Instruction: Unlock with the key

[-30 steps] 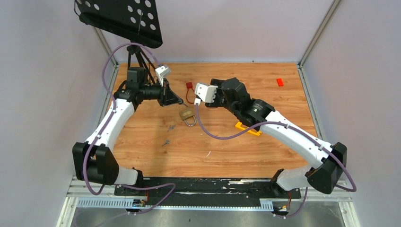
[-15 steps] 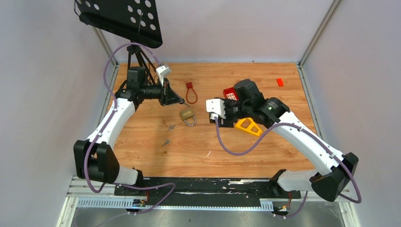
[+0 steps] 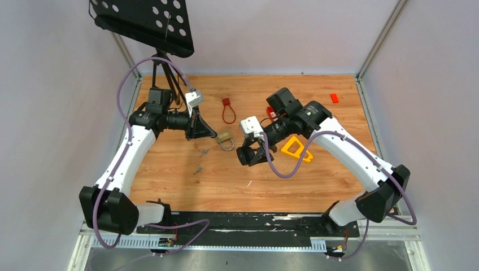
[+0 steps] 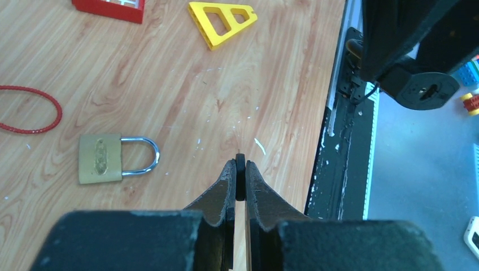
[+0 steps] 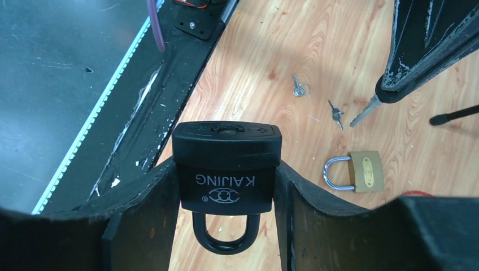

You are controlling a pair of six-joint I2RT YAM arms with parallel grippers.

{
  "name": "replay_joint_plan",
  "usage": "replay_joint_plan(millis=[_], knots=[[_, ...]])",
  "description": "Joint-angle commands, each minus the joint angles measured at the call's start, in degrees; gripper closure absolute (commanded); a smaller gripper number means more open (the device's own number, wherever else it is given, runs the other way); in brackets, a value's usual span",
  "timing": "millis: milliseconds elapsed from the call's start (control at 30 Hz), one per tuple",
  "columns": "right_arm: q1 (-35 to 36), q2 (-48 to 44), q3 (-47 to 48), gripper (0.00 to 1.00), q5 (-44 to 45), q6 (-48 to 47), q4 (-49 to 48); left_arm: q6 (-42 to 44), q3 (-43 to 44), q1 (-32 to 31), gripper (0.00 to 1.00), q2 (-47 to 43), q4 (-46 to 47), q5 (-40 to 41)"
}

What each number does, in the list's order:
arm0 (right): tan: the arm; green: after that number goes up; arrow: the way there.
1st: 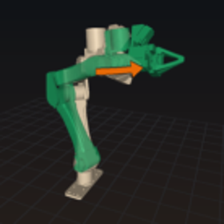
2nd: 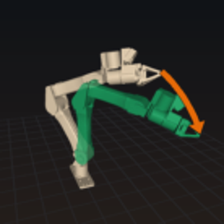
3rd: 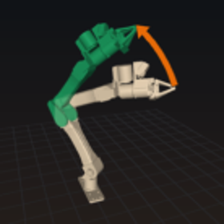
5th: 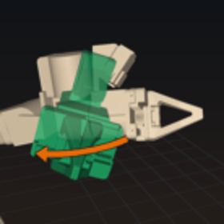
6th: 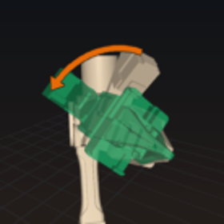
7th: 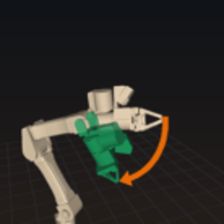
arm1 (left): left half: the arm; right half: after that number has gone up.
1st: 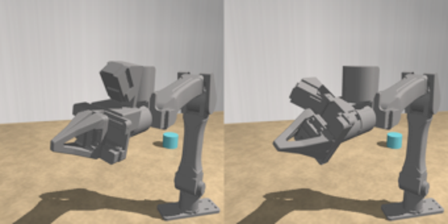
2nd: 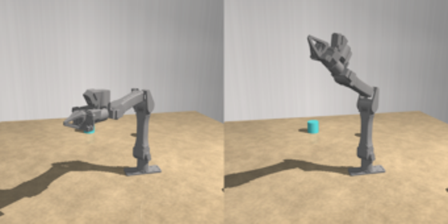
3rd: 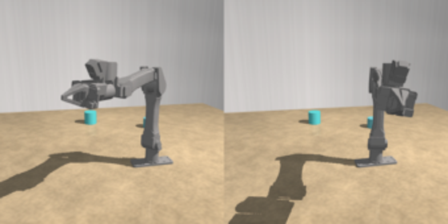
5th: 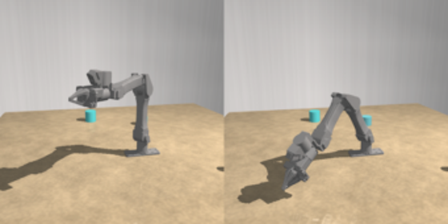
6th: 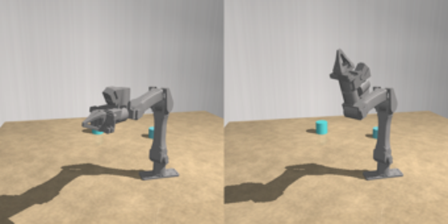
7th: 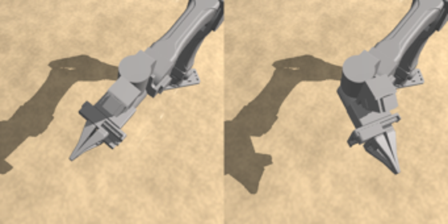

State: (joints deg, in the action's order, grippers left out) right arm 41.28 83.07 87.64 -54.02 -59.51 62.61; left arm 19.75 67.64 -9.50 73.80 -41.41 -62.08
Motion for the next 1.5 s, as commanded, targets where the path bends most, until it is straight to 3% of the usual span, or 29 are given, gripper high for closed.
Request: replay_joint_plan(millis=[0,233,333,567,767,1000,1467], knots=[[0.5,1.2,4.5,1.0,-7.3,-3.6,2.3,5.4,0.4,-0.3,1.0,-3.5,-5.7,-2.9],[1.2,3.3,6.3,1.0,-5.1,-3.9,3.1,6.9,2.6,-0.3,1.0,-4.8,-11.1,-6.3],[1.4,3.4,5.7,1.0,-2.0,-2.1,0.7,2.1,2.8,-0.3,1.0,-5.1,-9.4,-7.7],[2.1,2.4,3.7,1.0,10.9,6.4,-9.3,-19.4,2.3,-0.3,1.0,-5.6,3.4,-7.9],[2.1,1.5,2.2,1.0,20.2,11.1,-15.3,-44.8,-0.9,-0.3,1.0,-5.6,22.2,-6.1],[2.1,0.9,2.1,1.0,27.1,14.9,-19.1,-59.0,-2.1,-0.3,1.0,-4.1,31.4,0.1],[2.1,1.1,3.5,1.0,31.9,18.7,-21.3,-64.8,-4.0,-0.6,1.0,0.0,35.3,1.7]])
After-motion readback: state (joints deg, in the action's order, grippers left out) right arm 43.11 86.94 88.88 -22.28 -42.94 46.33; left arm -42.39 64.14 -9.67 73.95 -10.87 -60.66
